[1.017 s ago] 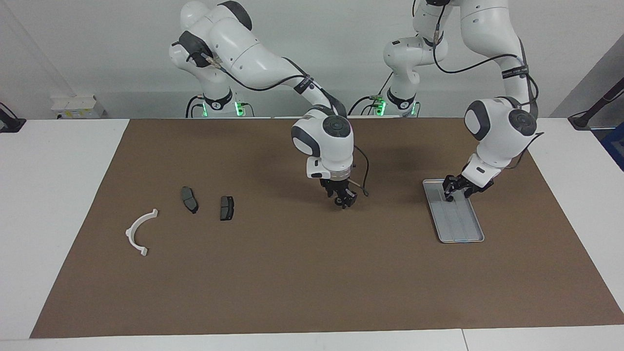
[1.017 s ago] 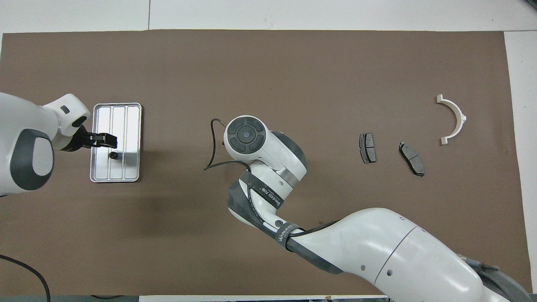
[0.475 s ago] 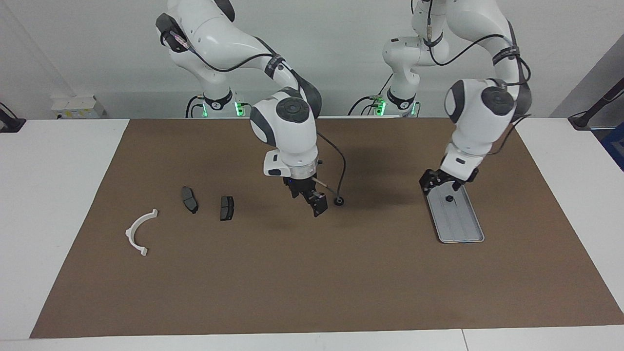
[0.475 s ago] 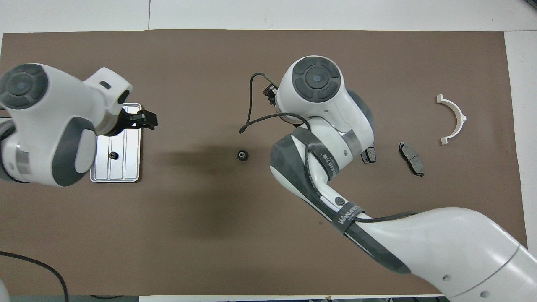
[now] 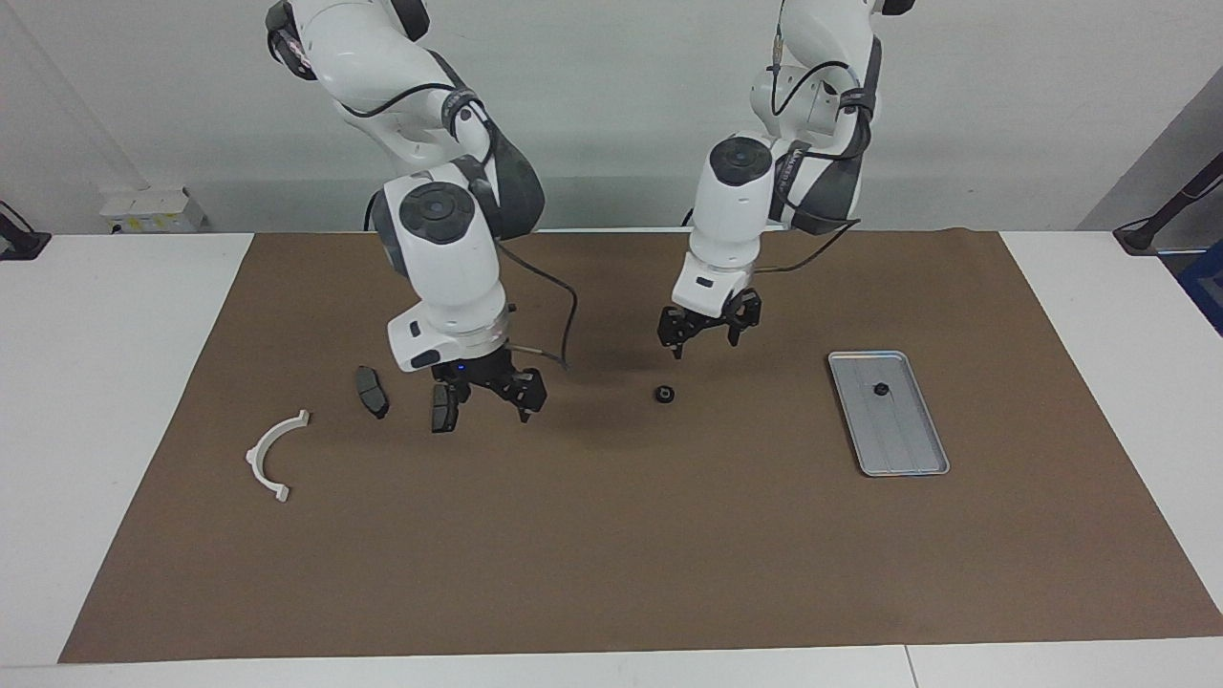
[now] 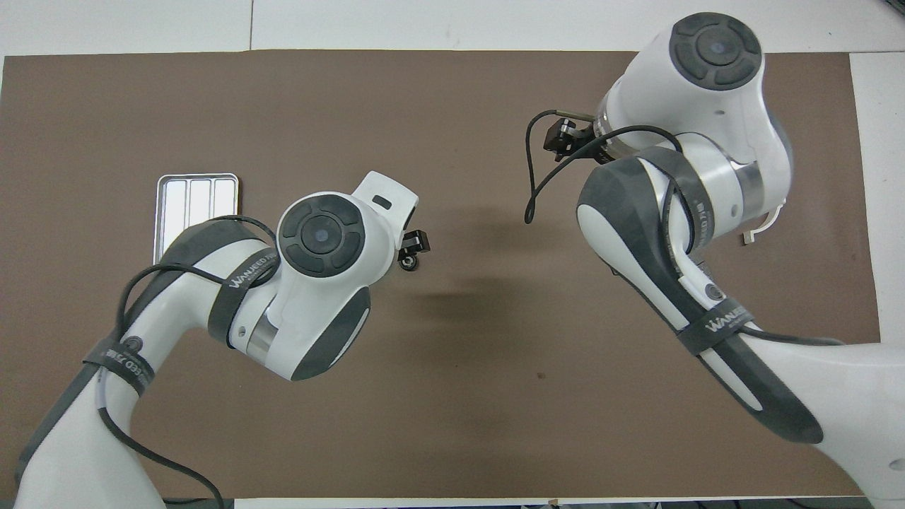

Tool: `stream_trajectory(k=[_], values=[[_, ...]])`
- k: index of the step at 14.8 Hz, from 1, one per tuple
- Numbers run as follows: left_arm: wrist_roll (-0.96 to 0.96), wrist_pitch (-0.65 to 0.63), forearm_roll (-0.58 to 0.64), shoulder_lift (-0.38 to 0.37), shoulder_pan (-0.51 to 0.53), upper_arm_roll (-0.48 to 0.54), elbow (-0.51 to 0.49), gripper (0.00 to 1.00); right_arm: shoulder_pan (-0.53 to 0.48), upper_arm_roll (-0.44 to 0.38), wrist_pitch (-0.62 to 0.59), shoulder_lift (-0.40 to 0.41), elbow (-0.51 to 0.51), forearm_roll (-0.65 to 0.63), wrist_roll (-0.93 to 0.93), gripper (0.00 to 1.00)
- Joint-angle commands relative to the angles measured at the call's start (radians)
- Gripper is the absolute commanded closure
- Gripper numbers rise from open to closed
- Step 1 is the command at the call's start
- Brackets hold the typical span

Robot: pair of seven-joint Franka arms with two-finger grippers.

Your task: Pick bearing gear from pile to tray

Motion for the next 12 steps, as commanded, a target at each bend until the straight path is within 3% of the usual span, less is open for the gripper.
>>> stream_trajectory(k=[1, 4, 10, 12], values=[[-0.049, 0.081, 0.014, 0.086, -0.038, 0.016, 0.012, 0.00, -0.079, 0.017, -0.025, -0.029, -0.018, 0.017, -0.241, 0.00], [-0.062, 0.156, 0.016, 0.152, -0.045, 0.018, 0.001, 0.00, -0.126, 0.015, -0.049, -0.044, -0.021, 0.016, -0.356, 0.00], [-0.059, 0.185, 0.023, 0.183, -0.029, 0.020, -0.020, 0.01, -0.192, 0.007, -0.083, -0.079, -0.044, 0.017, -0.428, 0.00], [-0.059, 0.219, 0.027, 0.181, -0.028, 0.021, -0.051, 0.01, -0.176, -0.043, -0.102, -0.107, -0.047, 0.020, -0.509, 0.00]])
